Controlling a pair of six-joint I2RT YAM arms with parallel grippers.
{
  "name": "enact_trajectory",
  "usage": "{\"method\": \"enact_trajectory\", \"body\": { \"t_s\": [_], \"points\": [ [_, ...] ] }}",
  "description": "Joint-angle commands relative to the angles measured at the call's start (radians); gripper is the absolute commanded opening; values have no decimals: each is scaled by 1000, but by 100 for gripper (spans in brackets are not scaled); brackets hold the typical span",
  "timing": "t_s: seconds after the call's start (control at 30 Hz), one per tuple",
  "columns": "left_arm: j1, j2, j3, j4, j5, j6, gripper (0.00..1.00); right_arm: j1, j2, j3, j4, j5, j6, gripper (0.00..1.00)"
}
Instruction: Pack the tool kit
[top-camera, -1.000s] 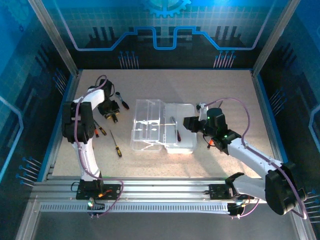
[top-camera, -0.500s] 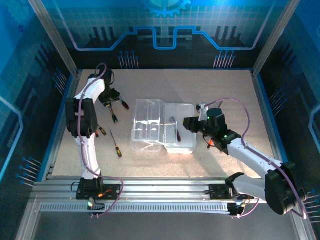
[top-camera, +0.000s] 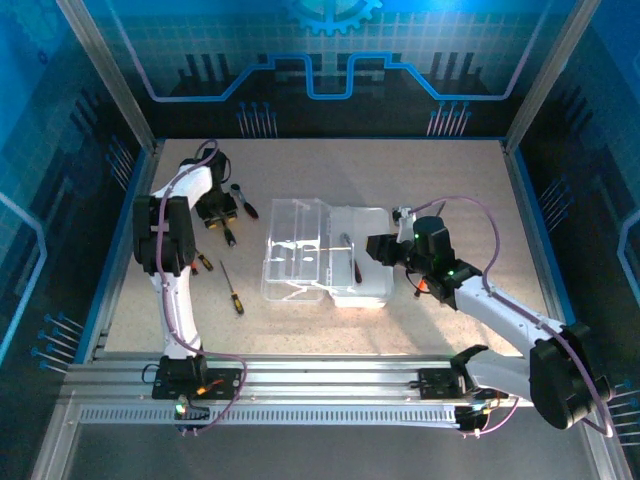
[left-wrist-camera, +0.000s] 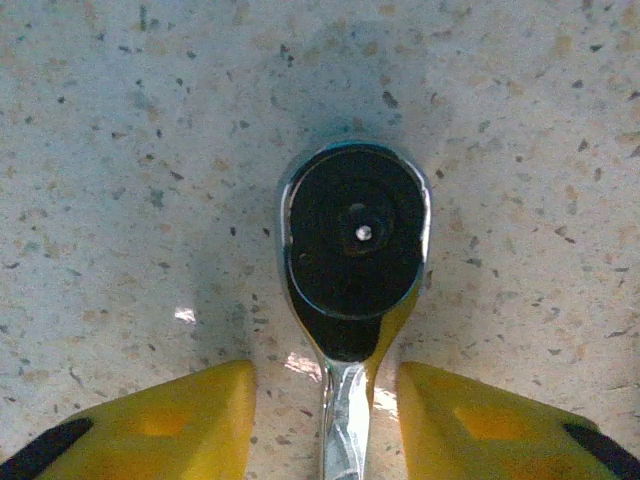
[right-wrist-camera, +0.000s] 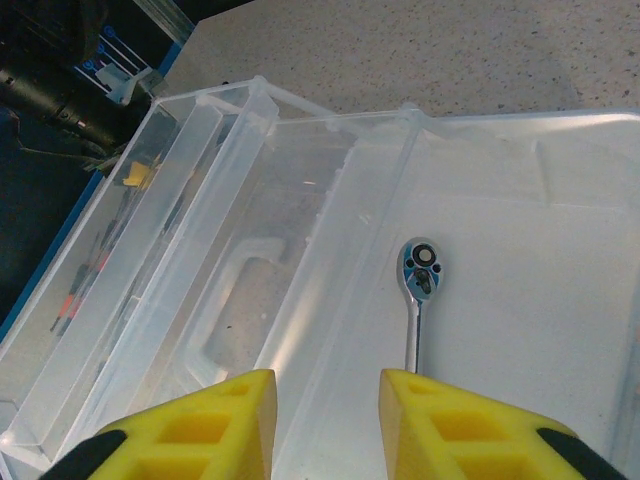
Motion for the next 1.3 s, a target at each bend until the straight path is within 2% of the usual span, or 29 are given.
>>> {"method": "enact_trajectory", "body": {
  "t_s": [0.0,0.07,0.2,0.3,0.4,0.6,1.0,1.17,1.27],
  "points": [
    [12,34,25,10,-21,39,38,-10,1,-6,17,-8,3,33],
    [11,59,50,12,-18,49,34,-11,-2,-6,16,-5,1,33],
    [12,75,76,18,-9,59,19,-11,-6,-6,15,-2,-2,33],
    [12,59,53,31,-2,69,7,-11,0,-5,15,-1,-2,33],
    [13,15,-13,67,-2,79,1,-11,1,-5,15,-4,-3,33],
    [18,-128,-124,114,29,72,0,-11,-3,-6,16,-4,-3,33],
    [17,-539,-411,257,144,-65,0,-10,-8,-7,28,-34,-8,34],
    [1,-716,-498,300,223,-111,0,-2,24,62,-20,-121,-35,41],
    [-43,-790,-518,308,253,-133,0,35,34,137,-97,-145,-70,48]
  ]
}}
